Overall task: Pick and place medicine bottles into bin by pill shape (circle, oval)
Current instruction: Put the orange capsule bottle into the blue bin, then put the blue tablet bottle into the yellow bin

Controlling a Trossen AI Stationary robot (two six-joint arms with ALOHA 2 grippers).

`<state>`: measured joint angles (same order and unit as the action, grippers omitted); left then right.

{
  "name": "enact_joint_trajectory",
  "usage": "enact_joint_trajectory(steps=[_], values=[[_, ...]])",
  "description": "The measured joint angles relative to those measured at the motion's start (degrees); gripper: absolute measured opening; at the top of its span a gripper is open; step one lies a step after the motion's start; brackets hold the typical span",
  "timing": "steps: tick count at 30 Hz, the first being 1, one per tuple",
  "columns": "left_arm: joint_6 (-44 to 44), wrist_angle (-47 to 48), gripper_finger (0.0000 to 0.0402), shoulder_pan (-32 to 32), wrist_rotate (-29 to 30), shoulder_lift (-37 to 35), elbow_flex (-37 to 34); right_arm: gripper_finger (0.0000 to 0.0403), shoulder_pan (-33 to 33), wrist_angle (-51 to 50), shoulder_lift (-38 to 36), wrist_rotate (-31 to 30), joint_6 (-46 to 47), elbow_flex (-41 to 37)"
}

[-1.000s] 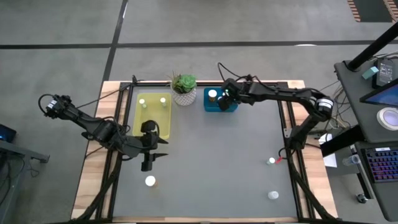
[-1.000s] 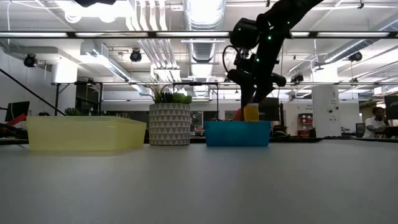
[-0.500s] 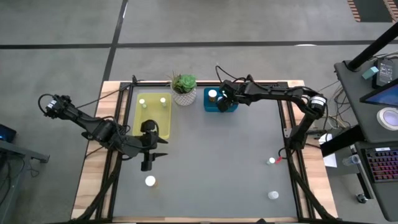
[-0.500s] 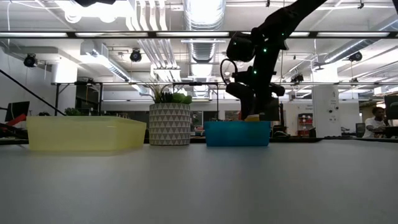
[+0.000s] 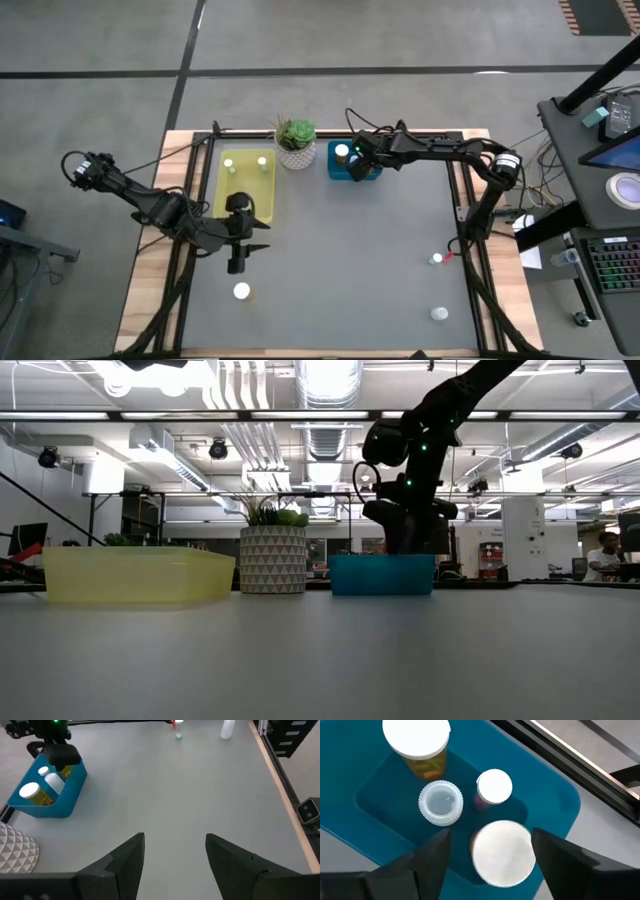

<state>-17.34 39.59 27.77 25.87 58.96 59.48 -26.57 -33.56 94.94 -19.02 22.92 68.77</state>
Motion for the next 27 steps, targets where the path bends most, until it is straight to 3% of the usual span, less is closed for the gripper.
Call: enact_joint_trajectory(steps=[5,11,22,27], values=[[0.0,0.0,0.0196,0.0,0.0,0.0,0.0,0.0296,-0.1,-1.4,-1.4,0.0,0.0,0.2],[0.1,0.0,0.0196,0.0,0.9,0.0,-0.2,0.0293,0.7,-3.0,-6.5,-0.1,-1.1,0.2],[0.1,0.1,0.0196,0.0,3.3,-0.1,-1.0,0.0278,7.6,-3.0,-17.2,0.1,-3.4,-4.5],[0.1,0.1,0.0196,0.0,3.3,-0.1,-1.0,0.0278,11.5,-3.0,-21.9,4.4,-0.3,-7.4]])
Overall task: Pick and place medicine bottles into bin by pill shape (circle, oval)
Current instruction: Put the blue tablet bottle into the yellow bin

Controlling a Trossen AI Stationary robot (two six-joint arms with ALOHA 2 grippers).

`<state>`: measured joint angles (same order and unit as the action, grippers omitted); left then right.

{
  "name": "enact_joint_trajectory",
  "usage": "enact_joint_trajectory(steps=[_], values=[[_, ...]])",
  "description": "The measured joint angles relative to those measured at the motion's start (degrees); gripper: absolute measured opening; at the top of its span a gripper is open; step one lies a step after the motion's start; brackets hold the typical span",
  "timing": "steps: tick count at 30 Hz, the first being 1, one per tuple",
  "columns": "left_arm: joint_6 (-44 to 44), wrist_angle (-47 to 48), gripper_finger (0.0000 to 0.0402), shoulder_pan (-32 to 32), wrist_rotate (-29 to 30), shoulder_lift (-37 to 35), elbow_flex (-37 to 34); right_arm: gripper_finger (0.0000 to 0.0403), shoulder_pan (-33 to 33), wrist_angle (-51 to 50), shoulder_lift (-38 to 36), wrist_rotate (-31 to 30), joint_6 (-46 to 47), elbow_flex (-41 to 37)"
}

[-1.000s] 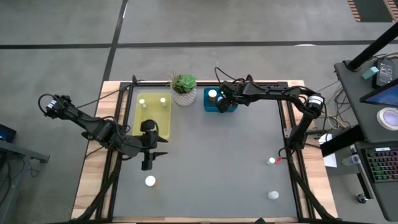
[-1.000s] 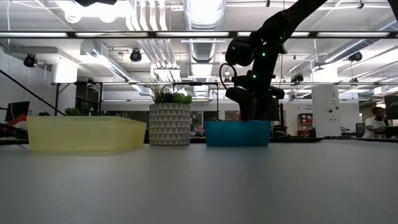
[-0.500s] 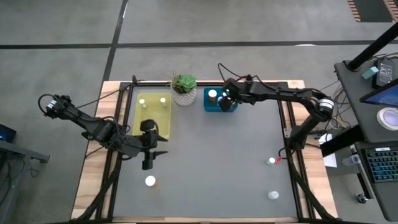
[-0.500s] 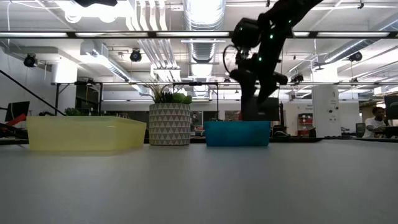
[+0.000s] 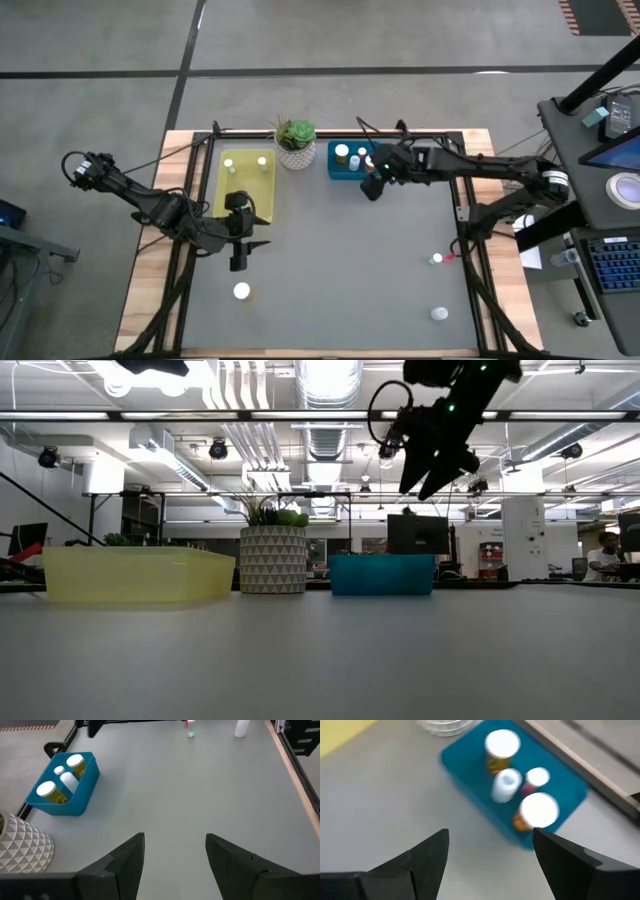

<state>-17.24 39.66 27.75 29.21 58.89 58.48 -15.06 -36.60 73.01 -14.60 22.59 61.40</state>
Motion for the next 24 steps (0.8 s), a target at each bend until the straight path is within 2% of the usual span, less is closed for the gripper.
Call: enact_joint_trajectory(steps=[7,17,24], values=[[1.1,-0.1,0.0196,0.0,0.0,0.0,-0.3,0.0274,5.6,0.0,-3.9,4.7,6.2,-2.4],[1.5,-0.1,0.0196,0.0,0.0,0.2,-0.8,0.0262,13.0,-1.5,-4.2,12.3,15.6,-2.6],[2.6,-0.1,0.0196,0.0,0.0,0.2,-0.8,0.0250,18.4,-11.5,-4.2,16.3,27.7,-2.6]])
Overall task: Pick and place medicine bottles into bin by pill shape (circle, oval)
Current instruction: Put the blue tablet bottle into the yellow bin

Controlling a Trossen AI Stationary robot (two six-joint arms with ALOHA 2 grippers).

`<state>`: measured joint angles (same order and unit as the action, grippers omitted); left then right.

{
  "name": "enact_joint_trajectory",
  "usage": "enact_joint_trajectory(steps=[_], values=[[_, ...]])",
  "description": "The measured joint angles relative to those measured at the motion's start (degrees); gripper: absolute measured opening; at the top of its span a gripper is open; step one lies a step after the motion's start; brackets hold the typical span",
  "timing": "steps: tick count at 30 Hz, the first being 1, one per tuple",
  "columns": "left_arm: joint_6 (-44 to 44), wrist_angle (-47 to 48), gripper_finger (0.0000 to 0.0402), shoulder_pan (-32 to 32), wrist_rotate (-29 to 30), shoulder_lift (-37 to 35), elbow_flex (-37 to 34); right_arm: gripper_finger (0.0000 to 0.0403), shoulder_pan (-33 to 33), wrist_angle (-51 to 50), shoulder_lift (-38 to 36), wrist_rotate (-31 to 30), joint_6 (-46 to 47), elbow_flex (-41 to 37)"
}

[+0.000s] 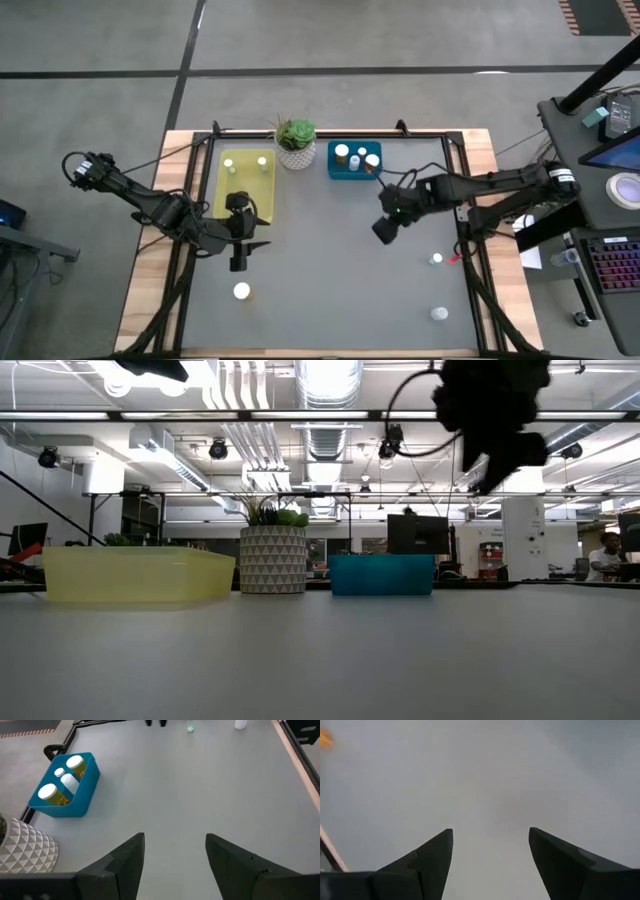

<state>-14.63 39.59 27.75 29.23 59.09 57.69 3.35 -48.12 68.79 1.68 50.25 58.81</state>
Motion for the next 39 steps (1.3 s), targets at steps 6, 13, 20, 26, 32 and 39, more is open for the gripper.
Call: enact_joint_trajectory(steps=[6,13,20,26,32,39], values=[[0.5,0.0,0.0196,0.0,0.0,0.0,0.0,0.0240,6.9,-14.9,0.0,1.2,13.4,0.0],[0.9,0.0,0.0196,0.0,0.0,0.0,0.0,0.0233,15.8,-24.2,0.0,4.6,26.8,0.0],[1.5,0.0,0.0196,0.0,0.0,0.0,0.0,0.0233,21.8,-24.9,0.0,5.9,35.1,-1.5],[1.5,0.0,0.0196,0.0,0.0,0.0,0.0,0.0233,24.2,-24.9,0.0,6.3,38.3,-4.9],[1.5,0.0,0.0196,0.0,0.0,0.0,0.0,0.0233,24.3,-24.6,0.0,6.3,38.3,-7.5],[1.5,0.0,0.0196,0.0,0.0,0.0,0.0,0.0233,24.3,-20.9,0.0,6.3,37.6,-11.2]])
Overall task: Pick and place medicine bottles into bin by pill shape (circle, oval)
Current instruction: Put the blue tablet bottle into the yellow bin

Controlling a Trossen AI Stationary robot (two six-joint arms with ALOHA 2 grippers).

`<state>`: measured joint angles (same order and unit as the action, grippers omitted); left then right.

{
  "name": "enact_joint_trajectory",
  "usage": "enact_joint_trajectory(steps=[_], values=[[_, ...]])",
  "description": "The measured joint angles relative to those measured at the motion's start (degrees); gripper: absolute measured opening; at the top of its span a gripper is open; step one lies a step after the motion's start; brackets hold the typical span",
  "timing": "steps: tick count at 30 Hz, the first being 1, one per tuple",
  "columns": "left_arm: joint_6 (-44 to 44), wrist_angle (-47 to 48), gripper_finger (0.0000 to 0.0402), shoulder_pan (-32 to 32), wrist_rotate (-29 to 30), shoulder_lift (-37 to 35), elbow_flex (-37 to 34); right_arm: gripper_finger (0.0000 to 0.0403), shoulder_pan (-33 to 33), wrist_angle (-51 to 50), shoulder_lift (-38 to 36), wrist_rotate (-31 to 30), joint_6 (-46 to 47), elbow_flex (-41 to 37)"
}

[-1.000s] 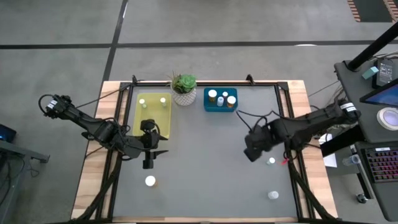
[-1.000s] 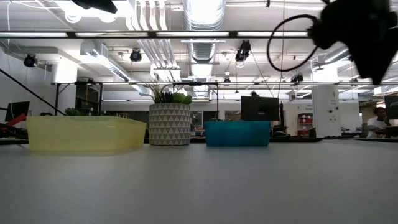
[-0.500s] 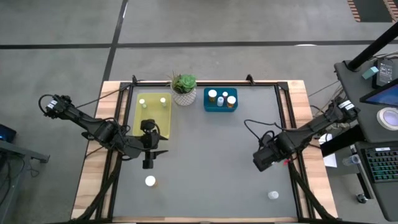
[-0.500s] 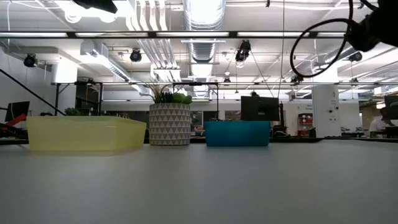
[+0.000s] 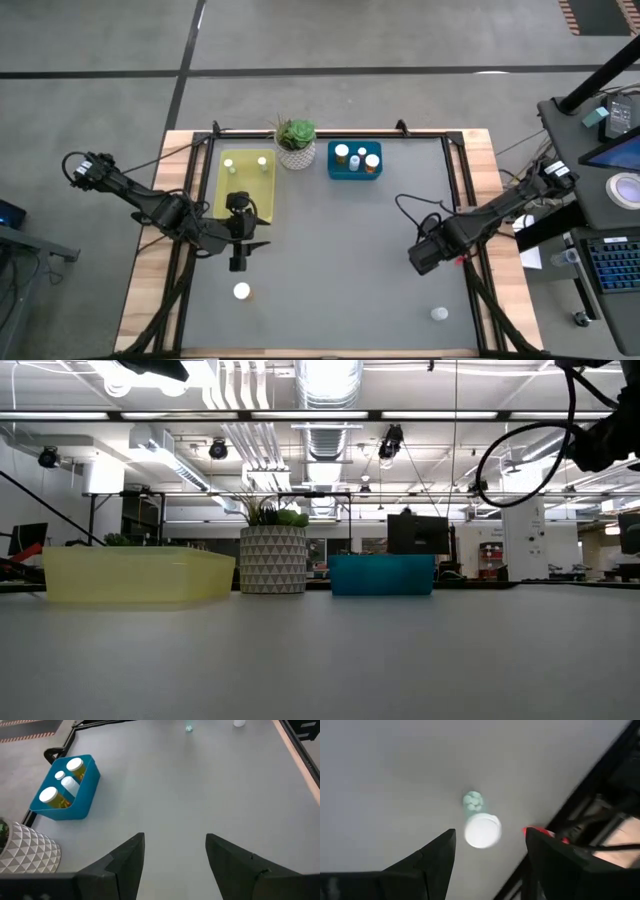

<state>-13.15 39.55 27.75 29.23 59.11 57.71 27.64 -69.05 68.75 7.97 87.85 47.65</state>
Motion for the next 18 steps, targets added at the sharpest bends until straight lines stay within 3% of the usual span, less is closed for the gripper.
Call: enact_joint_trajectory(steps=[18], values=[[-0.2,0.0,0.0196,0.1,0.0,0.0,0.0,0.0225,0.0,4.0,0.0,0.0,0.2,-3.1]])
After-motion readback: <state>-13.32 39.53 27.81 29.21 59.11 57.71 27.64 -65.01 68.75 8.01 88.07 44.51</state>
